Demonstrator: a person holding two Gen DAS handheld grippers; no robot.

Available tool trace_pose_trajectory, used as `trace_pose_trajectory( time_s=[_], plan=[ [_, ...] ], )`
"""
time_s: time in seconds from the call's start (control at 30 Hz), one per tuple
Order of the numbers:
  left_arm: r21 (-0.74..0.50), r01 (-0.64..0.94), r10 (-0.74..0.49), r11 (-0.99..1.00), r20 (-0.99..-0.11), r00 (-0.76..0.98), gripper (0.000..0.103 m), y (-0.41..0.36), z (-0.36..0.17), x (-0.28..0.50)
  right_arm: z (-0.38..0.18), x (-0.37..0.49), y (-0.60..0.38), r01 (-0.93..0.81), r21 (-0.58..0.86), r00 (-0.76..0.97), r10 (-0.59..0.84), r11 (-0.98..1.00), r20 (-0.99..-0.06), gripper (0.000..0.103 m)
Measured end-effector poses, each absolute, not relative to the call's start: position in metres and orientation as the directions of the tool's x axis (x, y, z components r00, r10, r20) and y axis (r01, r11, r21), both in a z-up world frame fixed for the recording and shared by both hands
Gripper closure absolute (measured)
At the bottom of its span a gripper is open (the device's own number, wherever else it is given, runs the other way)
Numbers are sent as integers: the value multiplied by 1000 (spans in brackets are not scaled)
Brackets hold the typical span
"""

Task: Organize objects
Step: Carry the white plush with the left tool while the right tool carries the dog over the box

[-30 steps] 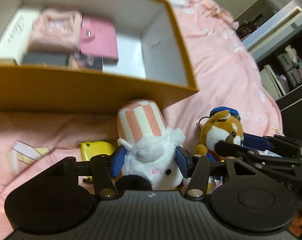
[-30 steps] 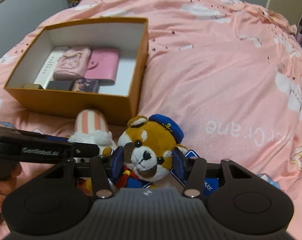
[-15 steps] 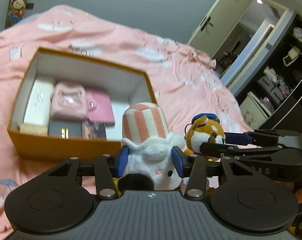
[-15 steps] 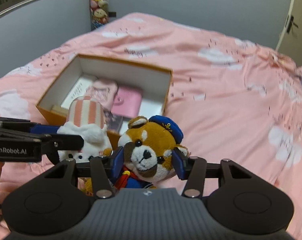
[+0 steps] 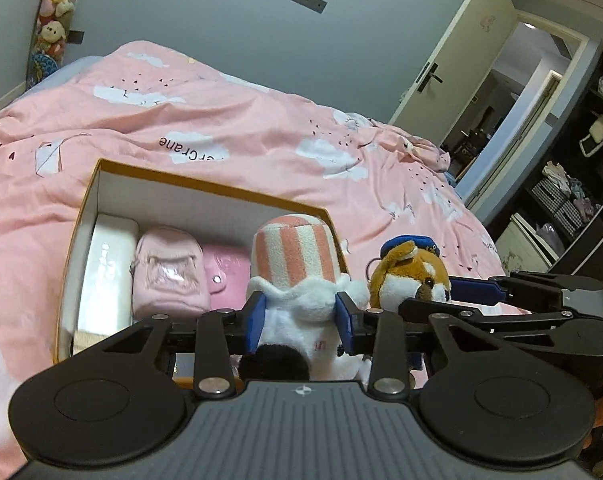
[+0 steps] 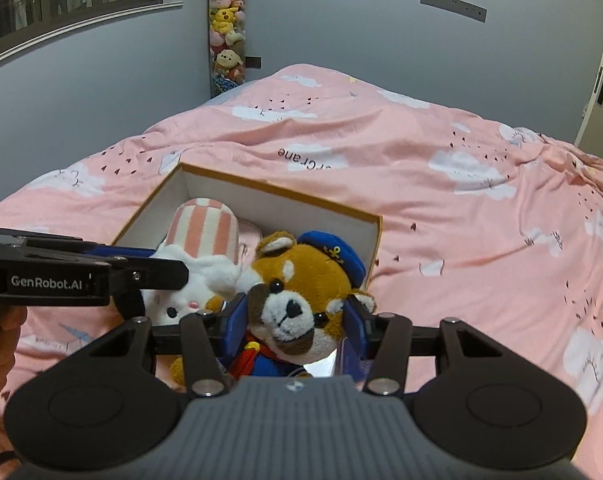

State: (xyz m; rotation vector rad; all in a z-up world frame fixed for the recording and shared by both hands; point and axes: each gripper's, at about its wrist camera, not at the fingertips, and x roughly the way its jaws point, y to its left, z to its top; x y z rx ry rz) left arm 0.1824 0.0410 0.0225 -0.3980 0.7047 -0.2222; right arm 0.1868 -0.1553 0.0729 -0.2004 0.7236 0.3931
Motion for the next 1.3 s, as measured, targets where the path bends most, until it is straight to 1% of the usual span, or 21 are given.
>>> trace_pose_trajectory(
  time_s=[0.13,0.2,0.53,0.7,0.83,0.87,0.9,0.93,1.03,1.13,1.17,1.2,1.23,1.27,1.3],
  plan=[
    [-410,71,-321,909,-584,746,61,51,23,201,76,211,-150,-406,-36,688,280,913,-669,50],
    [-399,86,-330,913,-599,729,61,54,18,212,74,222,-147,-408,-45,684,273,912,-677,50],
    [-405,67,-344,912,-663,665,63,60,-18,244,14,275,-130,-491,-98,529,207,866,-823,50],
    [-408,70,-354,910,-680,642,64,69,-23,252,-5,296,-125,-546,-95,453,197,833,-870,50],
    [-393,77,-354,917,-706,613,65,63,-32,257,-22,307,-115,-569,-109,398,157,815,-904,50],
    [-394,76,-357,916,-712,604,66,62,-36,257,-27,309,-112,-572,-105,382,151,813,-912,50],
    [-399,75,-362,914,-716,597,78,62,-39,259,-32,311,-109,-576,-104,371,146,811,-917,50],
    [-407,81,-373,910,-718,588,85,62,-42,260,-36,312,-107,-579,-105,365,142,808,-920,50],
    [-425,80,-391,902,-723,569,86,62,-47,265,-45,313,-99,-585,-134,359,107,800,-927,50],
    [-423,82,-395,902,-734,553,86,61,-52,266,-45,311,-99,-600,-147,364,104,786,-926,50],
    [-425,78,-395,902,-737,548,85,62,-52,267,-45,310,-99,-605,-148,363,105,782,-926,50],
    [-432,72,-400,899,-742,538,75,63,-53,268,-45,309,-100,-612,-151,359,103,776,-928,49],
    [-443,67,-409,894,-746,525,69,64,-55,269,-45,309,-100,-623,-156,356,100,767,-929,48],
    [-455,60,-419,889,-751,510,57,66,-57,269,-46,308,-100,-633,-167,358,95,756,-929,48],
    [-462,54,-425,885,-757,496,48,67,-59,270,-46,307,-100,-638,-179,364,88,749,-927,48]
  ],
)
